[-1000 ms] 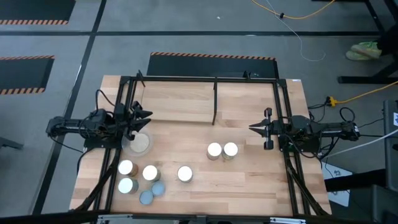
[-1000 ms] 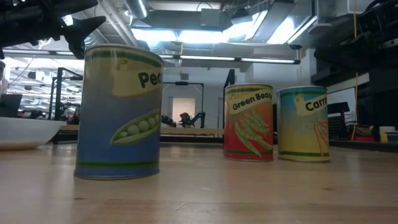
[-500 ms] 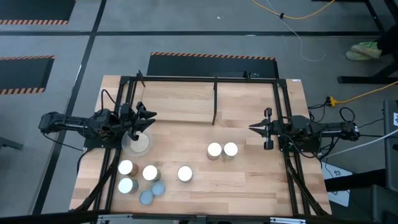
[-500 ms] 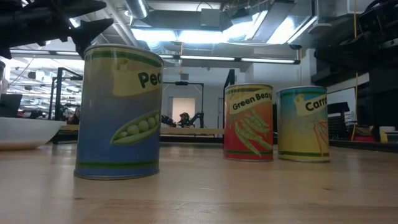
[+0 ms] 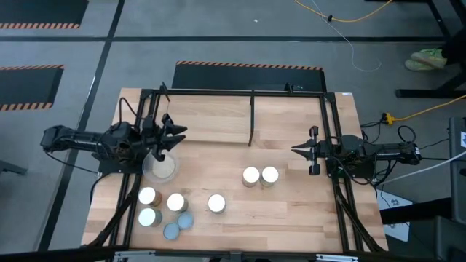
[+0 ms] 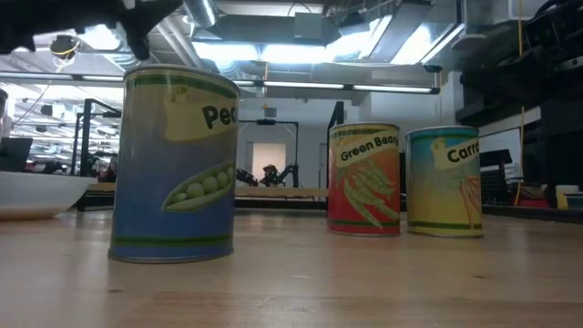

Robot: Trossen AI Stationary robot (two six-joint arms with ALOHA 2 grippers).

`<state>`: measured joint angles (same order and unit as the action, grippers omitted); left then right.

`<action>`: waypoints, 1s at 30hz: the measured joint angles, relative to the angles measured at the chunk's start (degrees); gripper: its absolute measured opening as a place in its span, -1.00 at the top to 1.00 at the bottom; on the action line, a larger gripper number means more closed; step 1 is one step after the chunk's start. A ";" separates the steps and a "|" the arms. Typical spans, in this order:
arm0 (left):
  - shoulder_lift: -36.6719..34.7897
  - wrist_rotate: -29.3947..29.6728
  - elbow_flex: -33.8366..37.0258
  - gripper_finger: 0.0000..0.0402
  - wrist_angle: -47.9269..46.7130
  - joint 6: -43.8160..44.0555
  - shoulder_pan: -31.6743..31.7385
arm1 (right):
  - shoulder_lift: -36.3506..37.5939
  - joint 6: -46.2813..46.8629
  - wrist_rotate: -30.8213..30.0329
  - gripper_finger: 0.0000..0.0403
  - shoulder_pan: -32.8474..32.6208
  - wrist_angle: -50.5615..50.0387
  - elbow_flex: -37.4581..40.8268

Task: Pick and place cans onto a shelf
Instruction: Put the pears can on the shelf

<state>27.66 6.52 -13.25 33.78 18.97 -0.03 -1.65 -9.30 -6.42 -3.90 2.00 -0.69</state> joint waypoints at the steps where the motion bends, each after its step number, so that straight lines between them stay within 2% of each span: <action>1: 0.92 0.00 -1.33 0.18 -1.38 0.03 0.00 | 0.00 0.00 0.00 0.77 0.00 0.00 0.00; 5: 4.84 -1.40 -7.37 0.18 -9.83 2.84 0.00 | 0.00 0.00 0.00 0.77 0.01 0.02 0.00; 10: 9.71 -4.78 -17.25 0.18 -27.85 11.00 -1.35 | 0.00 0.00 0.00 0.77 0.02 0.02 0.00; 16: 17.21 -4.95 -27.50 0.20 -46.54 20.40 -7.87 | 0.00 0.00 0.00 0.77 0.02 0.01 0.00; 20: 22.70 -8.02 -33.18 0.21 -55.51 25.67 -13.77 | 0.00 0.00 0.00 0.77 0.02 0.02 0.00; 27: 30.55 -8.47 -37.23 0.21 -64.09 39.58 -23.51 | 0.00 0.00 0.00 0.77 0.02 0.02 0.00; 30: 32.57 -10.70 -37.23 0.21 -68.74 45.75 -26.10 | 0.00 0.00 0.00 0.77 0.02 0.02 0.00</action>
<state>60.23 -4.18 -50.48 -34.96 64.73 -26.13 -1.65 -9.30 -6.42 -3.88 2.02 -0.69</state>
